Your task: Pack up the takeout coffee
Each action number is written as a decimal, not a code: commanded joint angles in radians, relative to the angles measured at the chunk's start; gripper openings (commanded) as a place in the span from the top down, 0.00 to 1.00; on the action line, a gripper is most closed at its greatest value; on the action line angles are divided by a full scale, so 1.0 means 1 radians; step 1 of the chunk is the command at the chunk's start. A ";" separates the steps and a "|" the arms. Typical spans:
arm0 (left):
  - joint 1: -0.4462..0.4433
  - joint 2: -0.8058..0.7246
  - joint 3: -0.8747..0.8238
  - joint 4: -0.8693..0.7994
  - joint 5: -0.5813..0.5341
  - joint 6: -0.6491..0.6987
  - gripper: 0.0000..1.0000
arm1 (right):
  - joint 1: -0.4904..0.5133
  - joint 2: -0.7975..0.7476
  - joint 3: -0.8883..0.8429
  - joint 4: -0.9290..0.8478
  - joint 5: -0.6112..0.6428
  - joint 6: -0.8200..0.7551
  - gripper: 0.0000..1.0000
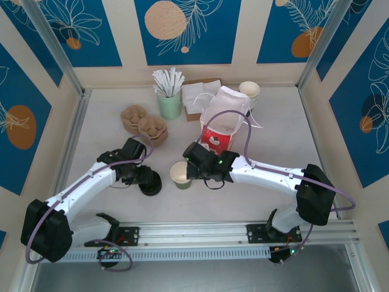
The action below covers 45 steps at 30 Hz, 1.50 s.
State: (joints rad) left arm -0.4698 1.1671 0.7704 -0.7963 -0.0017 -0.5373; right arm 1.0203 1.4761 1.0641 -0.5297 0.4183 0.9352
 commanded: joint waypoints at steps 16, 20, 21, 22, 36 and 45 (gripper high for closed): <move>-0.035 0.012 0.027 -0.027 -0.076 0.014 0.63 | 0.013 -0.061 -0.027 -0.022 0.027 0.022 0.68; -0.039 0.014 0.027 -0.029 -0.083 0.012 0.65 | 0.019 -0.079 -0.016 -0.042 0.034 0.018 0.65; -0.040 0.014 0.027 -0.030 -0.085 0.012 0.66 | 0.020 -0.085 -0.012 -0.047 0.038 0.017 0.64; -0.041 0.015 0.027 -0.030 -0.088 0.012 0.66 | 0.023 -0.090 -0.008 -0.052 0.040 0.016 0.64; -0.047 0.025 0.024 -0.030 -0.104 0.012 0.72 | 0.047 -0.178 0.038 -0.105 0.068 0.018 0.62; -0.052 0.011 0.034 -0.046 -0.112 0.008 0.80 | 0.055 -0.210 0.086 -0.128 0.057 0.022 0.62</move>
State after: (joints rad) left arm -0.5076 1.1870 0.7750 -0.8070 -0.0917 -0.5243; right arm 1.0668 1.2919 1.1133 -0.6338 0.4534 0.9463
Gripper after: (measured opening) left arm 0.207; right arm 0.377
